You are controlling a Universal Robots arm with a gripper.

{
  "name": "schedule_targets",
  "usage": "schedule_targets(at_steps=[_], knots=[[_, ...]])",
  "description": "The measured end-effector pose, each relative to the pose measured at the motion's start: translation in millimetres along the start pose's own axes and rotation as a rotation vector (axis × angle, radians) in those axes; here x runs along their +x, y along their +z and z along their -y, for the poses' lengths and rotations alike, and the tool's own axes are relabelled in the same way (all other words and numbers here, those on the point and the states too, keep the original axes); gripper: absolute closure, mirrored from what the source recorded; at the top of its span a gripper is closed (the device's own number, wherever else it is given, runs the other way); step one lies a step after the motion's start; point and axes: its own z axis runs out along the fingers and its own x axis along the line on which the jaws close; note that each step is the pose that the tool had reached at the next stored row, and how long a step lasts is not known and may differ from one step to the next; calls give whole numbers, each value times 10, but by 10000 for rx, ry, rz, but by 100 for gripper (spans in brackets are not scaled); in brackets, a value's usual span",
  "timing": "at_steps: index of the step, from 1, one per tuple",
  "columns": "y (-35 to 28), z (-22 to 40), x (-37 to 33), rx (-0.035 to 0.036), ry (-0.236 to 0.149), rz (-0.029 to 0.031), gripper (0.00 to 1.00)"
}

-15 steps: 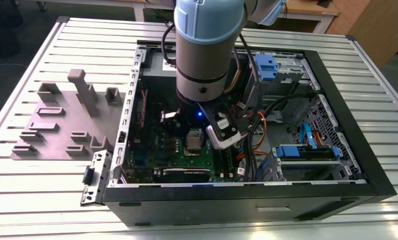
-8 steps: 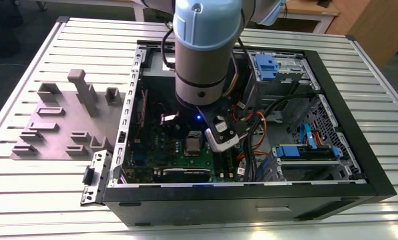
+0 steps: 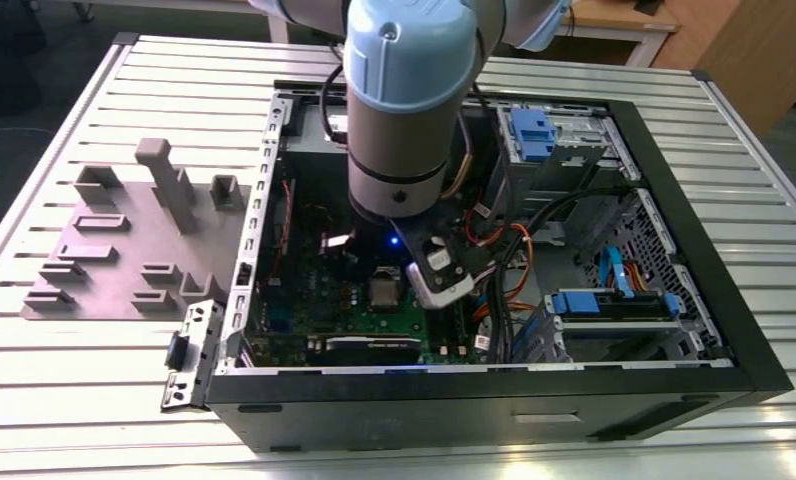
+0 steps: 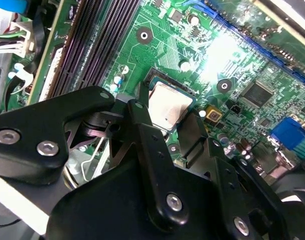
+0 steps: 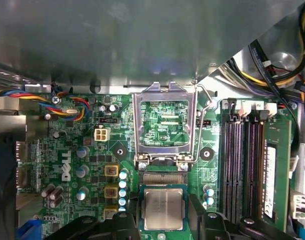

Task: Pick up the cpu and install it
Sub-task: 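Place the cpu into insertion slot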

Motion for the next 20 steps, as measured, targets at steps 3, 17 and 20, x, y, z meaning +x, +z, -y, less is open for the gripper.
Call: schedule_targets(at_steps=[3, 17, 20], knots=[[15, 0, 1, -7, -8, 0, 53], [76, -4, 2, -88, -26, 1, 53], [87, -4, 2, -112, -26, 0, 53]])
